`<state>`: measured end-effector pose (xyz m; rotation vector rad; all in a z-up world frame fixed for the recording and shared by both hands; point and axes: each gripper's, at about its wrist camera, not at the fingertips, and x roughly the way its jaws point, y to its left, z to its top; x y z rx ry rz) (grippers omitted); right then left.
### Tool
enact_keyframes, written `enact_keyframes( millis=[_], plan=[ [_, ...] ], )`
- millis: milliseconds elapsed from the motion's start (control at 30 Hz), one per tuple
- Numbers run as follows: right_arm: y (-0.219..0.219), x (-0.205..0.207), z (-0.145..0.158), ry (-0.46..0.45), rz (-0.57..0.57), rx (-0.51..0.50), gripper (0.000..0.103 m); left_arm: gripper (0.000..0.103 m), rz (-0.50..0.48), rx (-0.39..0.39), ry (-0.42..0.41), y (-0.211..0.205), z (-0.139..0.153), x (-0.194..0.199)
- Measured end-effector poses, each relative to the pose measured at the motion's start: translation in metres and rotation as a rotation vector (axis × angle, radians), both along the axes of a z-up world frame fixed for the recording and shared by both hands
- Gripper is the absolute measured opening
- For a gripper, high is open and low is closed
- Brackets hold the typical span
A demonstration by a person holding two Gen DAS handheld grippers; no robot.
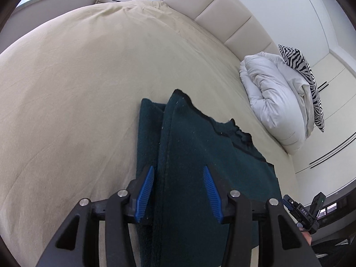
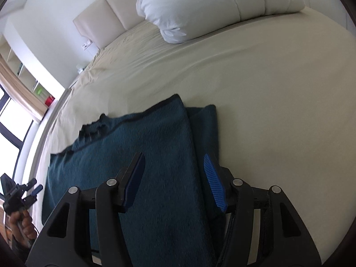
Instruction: Fold small clothes
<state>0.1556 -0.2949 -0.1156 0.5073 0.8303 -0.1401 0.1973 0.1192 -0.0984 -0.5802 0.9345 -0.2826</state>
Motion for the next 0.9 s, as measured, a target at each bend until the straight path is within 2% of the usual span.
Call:
enact_keyframes(
  millis=[133, 300, 367, 467, 533, 667, 800, 900],
  plan=[
    [0.018, -0.015, -0.003, 0.046, 0.055, -0.094, 0.051, 0.042, -0.001, 0.021, -0.003, 0.000, -0.003, -0.004],
    [0.026, -0.042, -0.011, 0.080, 0.059, -0.117, 0.042, 0.031, -0.024, 0.076, -0.005, -0.009, -0.005, -0.007],
    [0.026, -0.044, -0.011, 0.084, 0.059, -0.116, 0.030, 0.019, -0.015, 0.089, 0.003, -0.008, -0.008, -0.007],
    [0.028, -0.047, -0.011, 0.097, 0.062, -0.127, 0.014, 0.009, -0.007, 0.103, 0.003, -0.005, -0.011, -0.009],
    [0.030, -0.050, -0.010, 0.101, 0.064, -0.145, 0.007, 0.008, -0.008, 0.109, 0.000, -0.005, -0.012, -0.010],
    [0.026, -0.056, -0.010, 0.089, 0.027, -0.136, 0.005, 0.008, 0.007, 0.113, -0.013, -0.002, -0.009, -0.015],
    [0.020, -0.068, -0.005, 0.039, -0.029, -0.078, 0.005, 0.008, 0.022, 0.101, -0.015, 0.002, -0.015, -0.019],
    [0.019, -0.068, -0.015, 0.066, -0.030, -0.065, 0.004, 0.008, 0.022, 0.102, -0.018, 0.003, -0.019, -0.019]
  ],
)
